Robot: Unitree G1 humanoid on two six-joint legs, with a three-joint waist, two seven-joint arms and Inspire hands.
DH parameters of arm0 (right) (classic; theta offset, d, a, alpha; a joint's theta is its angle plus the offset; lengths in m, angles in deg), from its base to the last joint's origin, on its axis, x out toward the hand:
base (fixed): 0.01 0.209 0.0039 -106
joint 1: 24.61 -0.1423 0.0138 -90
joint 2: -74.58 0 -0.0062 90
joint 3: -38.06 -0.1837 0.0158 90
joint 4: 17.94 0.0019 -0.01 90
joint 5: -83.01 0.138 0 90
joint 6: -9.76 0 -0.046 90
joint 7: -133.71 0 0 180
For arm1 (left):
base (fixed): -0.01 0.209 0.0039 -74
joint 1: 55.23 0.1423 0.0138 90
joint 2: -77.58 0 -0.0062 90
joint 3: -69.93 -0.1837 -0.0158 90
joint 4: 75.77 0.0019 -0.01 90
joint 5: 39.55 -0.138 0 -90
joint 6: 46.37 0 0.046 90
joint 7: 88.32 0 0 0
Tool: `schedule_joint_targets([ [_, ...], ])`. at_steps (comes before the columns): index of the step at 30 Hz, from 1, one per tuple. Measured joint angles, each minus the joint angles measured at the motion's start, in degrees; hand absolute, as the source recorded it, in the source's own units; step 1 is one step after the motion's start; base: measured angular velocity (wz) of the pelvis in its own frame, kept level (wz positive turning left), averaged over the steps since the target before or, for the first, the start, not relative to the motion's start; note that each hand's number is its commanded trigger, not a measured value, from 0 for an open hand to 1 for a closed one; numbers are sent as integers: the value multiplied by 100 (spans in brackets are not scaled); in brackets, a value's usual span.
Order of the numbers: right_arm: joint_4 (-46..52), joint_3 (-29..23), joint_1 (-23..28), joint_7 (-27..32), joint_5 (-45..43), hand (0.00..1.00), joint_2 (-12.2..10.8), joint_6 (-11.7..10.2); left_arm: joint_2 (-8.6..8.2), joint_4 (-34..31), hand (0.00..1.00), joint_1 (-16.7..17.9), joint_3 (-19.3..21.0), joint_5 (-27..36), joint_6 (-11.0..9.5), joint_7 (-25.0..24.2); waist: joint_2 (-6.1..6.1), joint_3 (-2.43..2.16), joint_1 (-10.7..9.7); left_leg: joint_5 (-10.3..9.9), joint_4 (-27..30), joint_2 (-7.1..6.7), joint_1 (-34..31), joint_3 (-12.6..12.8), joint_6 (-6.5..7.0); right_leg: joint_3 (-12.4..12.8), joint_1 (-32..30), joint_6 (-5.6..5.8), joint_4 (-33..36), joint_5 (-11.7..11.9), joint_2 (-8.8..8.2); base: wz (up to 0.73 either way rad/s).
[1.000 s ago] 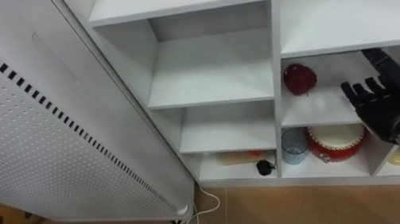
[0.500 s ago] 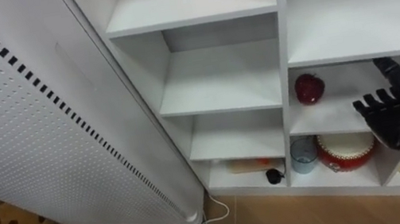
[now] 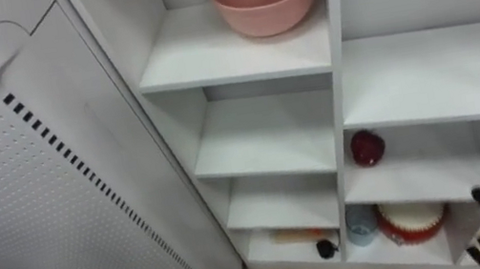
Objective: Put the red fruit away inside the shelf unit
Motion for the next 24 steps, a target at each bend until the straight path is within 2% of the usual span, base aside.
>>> schedule_joint_targets([
  [3, -213, 96, 268, -301, -855, 0, 7, 82, 3, 54, 0, -68, 415, -331, -109, -5, -37, 25, -195, 16, -243, 8, 341, -39, -28, -107, 385, 9, -262, -10, 39, 7],
  [5, -342, 132, 414, -389, -1304, 0, 5, 90, 4, 52, 0, -92, 503, -632, -138, 0, -62, 37, -240, 21, -366, 9, 600, -31, -37, -114, 643, 19, -421, -13, 61, 2],
  [6, -393, 216, 456, -412, -1613, 0, 5, 100, 3, 42, 0, -93, 533, -904, -162, 2, -87, 39, -319, 25, -504, 0, 756, -24, -43, -120, 781, 31, -516, -14, 65, -3],
  [10, -366, 439, 733, -527, -2382, 0, -28, 93, 21, 37, 0, -165, 622, -1275, -251, 43, -177, 34, -577, 117, -925, -22, 1277, -27, -67, -245, 1324, 83, -911, 23, 91, 10],
  [12, -332, 485, 1158, -603, -2650, 0, -120, 93, 21, 105, 0, -157, 712, -1379, -351, 184, -287, -28, -644, 125, -1161, 21, 1721, -13, -81, -285, 1869, 128, -1290, 75, 209, 6],
  [15, -254, 487, 1658, -660, -3329, 0, -271, 67, 6, 113, 0, -89, 925, -1640, -359, 291, -419, -113, -733, 131, -1367, 43, 2153, -25, -90, -412, 2435, 168, -1694, 129, 278, 13],
  [17, -137, 485, 2197, -719, -4027, 0, -393, 74, 1, 94, 0, 9, 943, -1775, -381, 393, -490, -174, -875, 131, -1515, 50, 2559, -12, -91, -560, 2971, 211, -2110, 214, 340, 21],
  [18, -79, 498, 2441, -710, -4430, 0, -473, 73, -13, 74, 0, 64, 1061, -1884, -383, 445, -540, -211, -877, 131, -1639, 50, 2769, 3, -91, -545, 3190, 229, -2265, 243, 367, -3],
  [20, 15, 570, 2780, -716, -4948, 0, -562, 72, -19, 47, 0, 93, 1228, -1900, -387, 518, -568, -228, -877, 130, -1801, 54, 3062, 31, -91, -499, 3492, 238, -2444, 283, 408, -16],
  [21, 21, 592, 2928, -706, -5380, 0, -626, 72, -25, 19, 0, 121, 1303, -1918, -392, 562, -569, -226, -872, 131, -1906, 56, 3248, 71, -91, -392, 3644, 245, -2554, 309, 434, -21],
  [24, 20, 593, 3164, -681, -6112, 0, -837, 71, -104, 107, 0, 127, 1511, -2045, -413, 712, -541, -222, -952, 129, -2083, 50, 3558, 122, -93, -389, 3946, 273, -2765, 351, 462, -24],
])
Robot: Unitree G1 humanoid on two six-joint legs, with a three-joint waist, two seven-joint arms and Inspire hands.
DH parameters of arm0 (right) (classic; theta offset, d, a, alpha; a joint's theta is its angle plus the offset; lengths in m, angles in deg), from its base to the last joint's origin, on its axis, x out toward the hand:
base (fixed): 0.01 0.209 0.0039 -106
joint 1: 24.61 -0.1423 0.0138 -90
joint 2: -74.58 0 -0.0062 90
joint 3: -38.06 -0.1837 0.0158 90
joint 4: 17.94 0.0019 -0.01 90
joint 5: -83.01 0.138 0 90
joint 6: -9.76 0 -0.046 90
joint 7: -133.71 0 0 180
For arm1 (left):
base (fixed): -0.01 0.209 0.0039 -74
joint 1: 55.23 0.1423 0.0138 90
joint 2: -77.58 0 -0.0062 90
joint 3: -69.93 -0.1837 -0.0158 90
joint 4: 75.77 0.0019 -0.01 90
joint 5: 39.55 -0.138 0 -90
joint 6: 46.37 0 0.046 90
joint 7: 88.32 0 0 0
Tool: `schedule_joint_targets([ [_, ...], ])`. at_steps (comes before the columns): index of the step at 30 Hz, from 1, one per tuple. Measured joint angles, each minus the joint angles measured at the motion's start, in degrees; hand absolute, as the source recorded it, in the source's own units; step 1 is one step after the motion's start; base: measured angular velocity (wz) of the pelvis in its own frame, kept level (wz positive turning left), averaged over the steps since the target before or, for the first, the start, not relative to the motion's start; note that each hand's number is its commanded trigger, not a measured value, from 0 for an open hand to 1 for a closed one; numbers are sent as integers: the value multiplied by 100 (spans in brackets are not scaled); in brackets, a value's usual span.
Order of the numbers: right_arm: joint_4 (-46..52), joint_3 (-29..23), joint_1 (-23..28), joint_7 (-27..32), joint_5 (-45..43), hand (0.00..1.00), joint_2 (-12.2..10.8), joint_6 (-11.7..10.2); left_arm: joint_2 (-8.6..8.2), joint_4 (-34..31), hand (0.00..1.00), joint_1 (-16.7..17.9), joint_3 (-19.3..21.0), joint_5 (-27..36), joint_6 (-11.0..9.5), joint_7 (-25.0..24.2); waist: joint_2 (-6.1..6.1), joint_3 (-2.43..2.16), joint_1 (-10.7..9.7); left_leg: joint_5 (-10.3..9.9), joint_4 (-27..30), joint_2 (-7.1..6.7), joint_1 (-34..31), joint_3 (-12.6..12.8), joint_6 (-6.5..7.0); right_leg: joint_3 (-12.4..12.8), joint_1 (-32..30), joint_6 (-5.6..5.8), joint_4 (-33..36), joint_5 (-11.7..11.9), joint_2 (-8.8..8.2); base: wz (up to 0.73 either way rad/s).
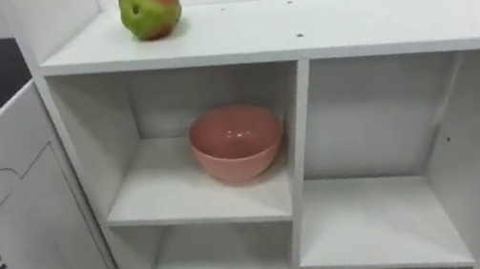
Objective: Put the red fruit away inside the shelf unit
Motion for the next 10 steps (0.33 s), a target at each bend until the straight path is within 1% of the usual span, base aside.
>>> schedule_joint_targets([
  [2, 3, 0, 150, 24, -96, 0, -129, -1, -53, 48, 0, 5, 81, -107, -25, 53, 12, -2, -16, 0, -74, 0, 143, 13, 0, 52, 86, 1, -10, 1, 9, -8],
  [3, 4, -2, 232, 30, -83, 0, -193, 0, -68, 72, 0, 26, 80, -106, -20, 53, 17, -1, -19, 0, -93, -2, 208, 16, 0, 127, 131, 1, -9, 1, 14, -6],
  [4, 4, -1, 258, 33, -77, 0, -222, 1, -74, 76, 0, 45, 80, -106, -14, 52, 22, 5, -19, 0, -108, -2, 244, 16, -1, 146, 157, 1, -11, 2, 16, -6],
  [5, 5, -5, 302, 44, -80, 0, -264, 2, -90, 88, 0, 88, 84, -106, 24, 51, 27, 4, -20, -1, -142, -4, 318, 23, 0, 157, 200, 2, -8, 2, 17, -9],
  [8, 3, -29, 292, 103, -100, 0, -336, 2, -205, 80, 0, 210, 306, -94, 115, 18, 38, 13, -28, -1, -174, -4, 429, 116, -1, 283, 260, 4, -15, 2, 17, -11],
  [9, -4, -28, 297, 110, -99, 0, -350, 2, -249, 82, 0, 231, 351, -89, 179, -20, 68, 30, -31, -4, -196, -4, 475, 133, -5, 290, 302, 9, -25, 5, 19, -6],
  [10, -11, -29, 305, 114, -93, 0, -359, 5, -278, 88, 0, 237, 402, -75, 201, -35, 74, 32, -35, -6, -206, -4, 485, 132, -8, 290, 327, 14, -36, 8, 21, 0],
])
